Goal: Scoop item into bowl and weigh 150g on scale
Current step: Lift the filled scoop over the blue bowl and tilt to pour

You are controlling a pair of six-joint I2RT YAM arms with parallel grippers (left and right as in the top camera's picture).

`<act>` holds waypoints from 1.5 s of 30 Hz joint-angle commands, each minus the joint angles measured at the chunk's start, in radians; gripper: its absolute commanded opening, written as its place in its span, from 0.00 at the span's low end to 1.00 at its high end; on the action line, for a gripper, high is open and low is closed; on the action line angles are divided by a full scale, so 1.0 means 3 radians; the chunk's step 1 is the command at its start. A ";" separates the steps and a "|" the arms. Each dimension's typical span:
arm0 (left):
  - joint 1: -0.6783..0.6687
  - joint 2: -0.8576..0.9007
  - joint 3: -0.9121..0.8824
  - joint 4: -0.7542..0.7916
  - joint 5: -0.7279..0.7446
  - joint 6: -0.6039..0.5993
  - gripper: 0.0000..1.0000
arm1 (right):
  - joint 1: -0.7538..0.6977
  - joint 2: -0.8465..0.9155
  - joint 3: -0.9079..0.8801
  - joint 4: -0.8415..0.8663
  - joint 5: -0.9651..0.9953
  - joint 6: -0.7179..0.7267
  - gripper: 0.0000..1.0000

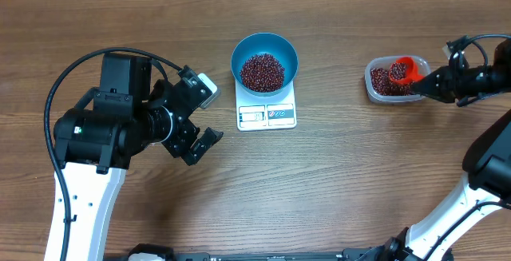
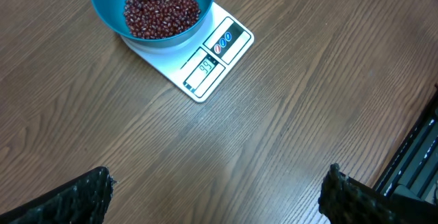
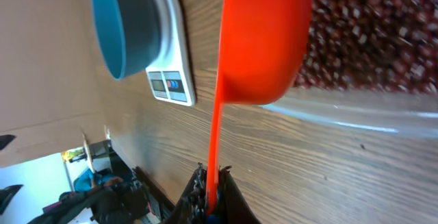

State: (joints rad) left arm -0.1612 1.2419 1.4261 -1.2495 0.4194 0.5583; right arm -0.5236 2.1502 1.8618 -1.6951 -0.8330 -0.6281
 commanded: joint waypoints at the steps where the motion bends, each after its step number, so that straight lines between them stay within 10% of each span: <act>1: 0.0013 0.0005 0.0046 0.0000 0.0050 0.0072 1.00 | 0.0028 0.0017 -0.0013 -0.0001 -0.0295 -0.0114 0.04; 28: 0.0013 0.0005 0.0046 0.0000 0.0050 0.0072 1.00 | 0.1676 0.0014 0.0292 0.0355 -0.1100 0.0136 0.04; 45: 0.0013 0.0005 0.0046 0.0000 0.0050 0.0072 1.00 | 0.2529 0.0014 0.0599 0.1219 0.0533 0.1190 0.04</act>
State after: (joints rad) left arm -0.1612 1.2419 1.4261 -1.2495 0.4194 0.5583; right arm 0.2104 2.1521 1.9785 -1.3350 -0.8211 -0.3134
